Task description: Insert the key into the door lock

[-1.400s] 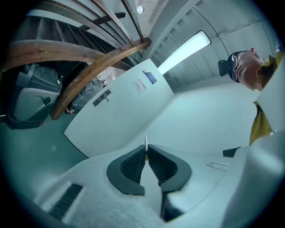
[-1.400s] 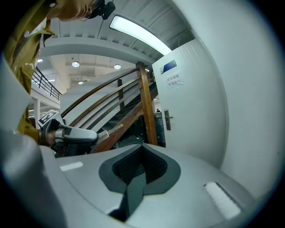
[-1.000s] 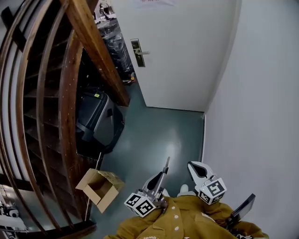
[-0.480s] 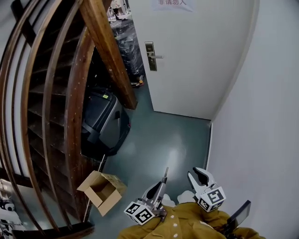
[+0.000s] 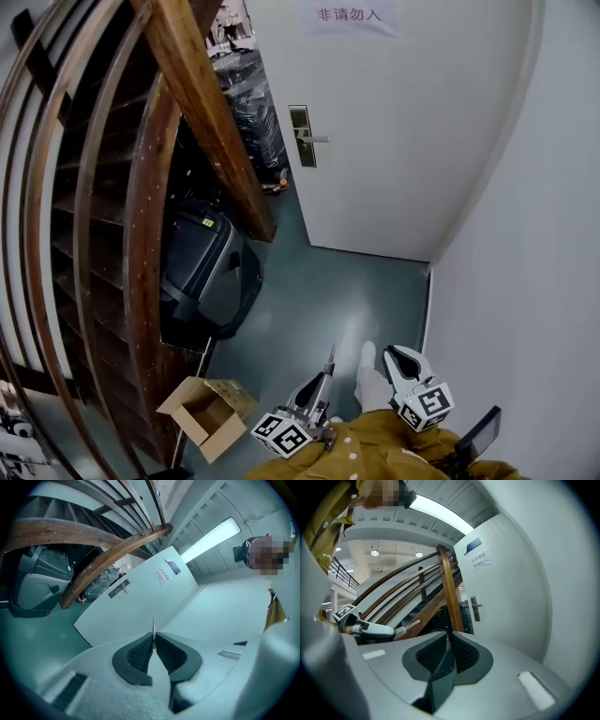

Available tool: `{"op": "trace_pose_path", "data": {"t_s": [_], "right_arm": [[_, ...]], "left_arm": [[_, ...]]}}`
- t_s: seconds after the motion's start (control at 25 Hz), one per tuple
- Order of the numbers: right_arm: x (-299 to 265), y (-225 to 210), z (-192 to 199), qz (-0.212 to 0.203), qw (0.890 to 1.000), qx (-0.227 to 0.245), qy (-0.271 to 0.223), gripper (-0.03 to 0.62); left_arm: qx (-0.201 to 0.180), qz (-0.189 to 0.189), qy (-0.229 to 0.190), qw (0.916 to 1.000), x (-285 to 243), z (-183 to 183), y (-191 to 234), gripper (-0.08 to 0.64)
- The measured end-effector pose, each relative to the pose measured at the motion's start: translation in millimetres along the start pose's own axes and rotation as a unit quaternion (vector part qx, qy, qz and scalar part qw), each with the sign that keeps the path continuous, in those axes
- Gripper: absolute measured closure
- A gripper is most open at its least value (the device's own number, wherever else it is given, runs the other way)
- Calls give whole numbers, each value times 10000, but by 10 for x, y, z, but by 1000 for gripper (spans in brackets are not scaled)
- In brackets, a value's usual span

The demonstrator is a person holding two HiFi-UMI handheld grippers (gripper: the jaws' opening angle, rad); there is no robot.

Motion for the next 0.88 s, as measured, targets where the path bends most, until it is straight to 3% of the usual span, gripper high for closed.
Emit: {"op": "trace_pose_path", "data": {"t_s": [0.2, 0.28, 0.48, 0.88], "right_arm": [[-777, -842, -384, -377, 9992, -56, 80, 541], [-1047, -1165, -582, -555, 9983, -58, 163, 586], [-1569, -1815, -943, -730, 9971, -120, 186, 586], [-2735, -2431, -1203, -880, 9953, -219, 325, 586]], "left_arm": [[24, -56, -64, 10000, -1082, -417, 171, 535], [1, -104, -112, 9999, -1495, -619, 153, 535], [141, -291, -226, 9992, -2260, -909, 188, 535], [221, -493, -463, 9975, -3162, -1716, 747, 535]]}}
Point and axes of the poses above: the fingertips, and each gripper's own axes: x backward along the fingers, y to its left, z out of its underside, the point moved 8 cm from there along x, backward along the fingers, and after that the axes turned 4 degrees about -z, right-handed, at the moved point
